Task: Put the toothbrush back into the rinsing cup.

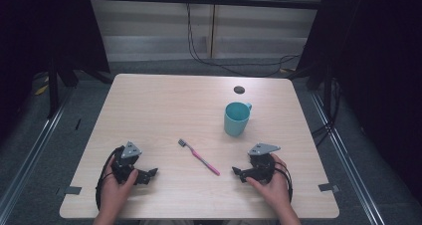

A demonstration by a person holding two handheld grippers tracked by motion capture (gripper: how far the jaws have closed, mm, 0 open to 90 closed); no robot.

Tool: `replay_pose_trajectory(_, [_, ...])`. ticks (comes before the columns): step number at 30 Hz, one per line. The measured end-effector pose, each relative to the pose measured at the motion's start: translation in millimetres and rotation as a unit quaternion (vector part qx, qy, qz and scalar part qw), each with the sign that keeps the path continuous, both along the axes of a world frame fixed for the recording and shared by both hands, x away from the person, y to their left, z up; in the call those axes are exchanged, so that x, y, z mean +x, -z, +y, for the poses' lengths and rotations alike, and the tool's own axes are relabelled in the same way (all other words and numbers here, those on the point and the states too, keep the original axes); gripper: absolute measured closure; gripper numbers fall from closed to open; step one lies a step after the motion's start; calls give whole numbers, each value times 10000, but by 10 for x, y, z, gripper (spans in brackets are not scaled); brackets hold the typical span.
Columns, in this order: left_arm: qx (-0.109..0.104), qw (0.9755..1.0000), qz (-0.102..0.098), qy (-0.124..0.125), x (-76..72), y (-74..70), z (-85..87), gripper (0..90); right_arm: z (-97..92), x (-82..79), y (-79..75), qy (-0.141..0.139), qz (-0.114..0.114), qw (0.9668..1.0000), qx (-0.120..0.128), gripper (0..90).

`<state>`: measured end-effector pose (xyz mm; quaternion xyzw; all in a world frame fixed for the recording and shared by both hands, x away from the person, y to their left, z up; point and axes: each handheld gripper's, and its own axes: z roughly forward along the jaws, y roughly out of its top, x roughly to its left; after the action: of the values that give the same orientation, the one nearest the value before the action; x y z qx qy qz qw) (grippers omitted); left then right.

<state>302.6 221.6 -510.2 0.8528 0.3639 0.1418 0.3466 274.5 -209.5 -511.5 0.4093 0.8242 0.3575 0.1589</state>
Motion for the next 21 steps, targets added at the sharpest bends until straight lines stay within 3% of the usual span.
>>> replay_pose_trajectory(11, [-2,10000,4,2,0,0,0,0,7,4,-5,134,31,9999,4,140])
replay_pose_trajectory(15, [-2,10000,7,6,1,-1,1,0,18,47,-58,117,165,9998,-80,237])
replay_pose_trajectory(21, [-4,10000,5,6,1,0,1,0,146,164,-216,77,460,9989,-74,258])
